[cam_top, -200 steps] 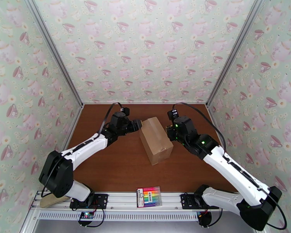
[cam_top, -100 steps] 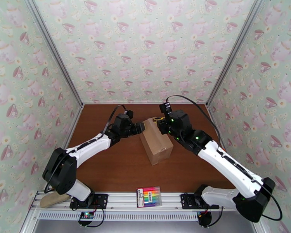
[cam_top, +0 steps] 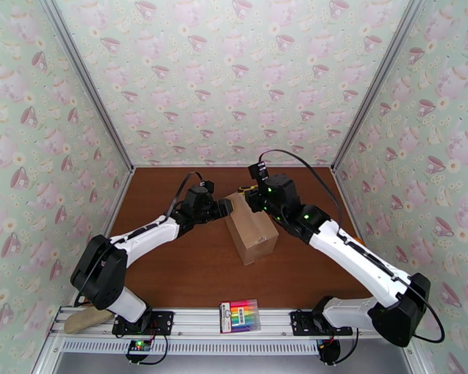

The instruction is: Unpack the express box

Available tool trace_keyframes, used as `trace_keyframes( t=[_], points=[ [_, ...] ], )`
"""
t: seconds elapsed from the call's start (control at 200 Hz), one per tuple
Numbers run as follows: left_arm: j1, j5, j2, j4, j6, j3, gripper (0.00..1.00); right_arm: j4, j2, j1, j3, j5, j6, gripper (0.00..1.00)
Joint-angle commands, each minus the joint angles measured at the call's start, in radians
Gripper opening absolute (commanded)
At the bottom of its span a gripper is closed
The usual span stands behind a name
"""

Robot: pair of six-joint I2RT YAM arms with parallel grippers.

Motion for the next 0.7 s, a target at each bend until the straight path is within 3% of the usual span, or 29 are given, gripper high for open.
trace_keyframes(
  t=[0.0, 0.696],
  points=[
    [-0.003, 0.016, 0.019, 0.011, -0.013, -0.016, 0.65, 0.035, 0.026, 0.018, 0.042, 0.014, -0.029, 0.00],
    [-0.002, 0.011, 0.021, -0.024, -0.007, -0.016, 0.63, 0.070, 0.084, 0.028, 0.032, 0.130, -0.114, 0.00]
  ],
)
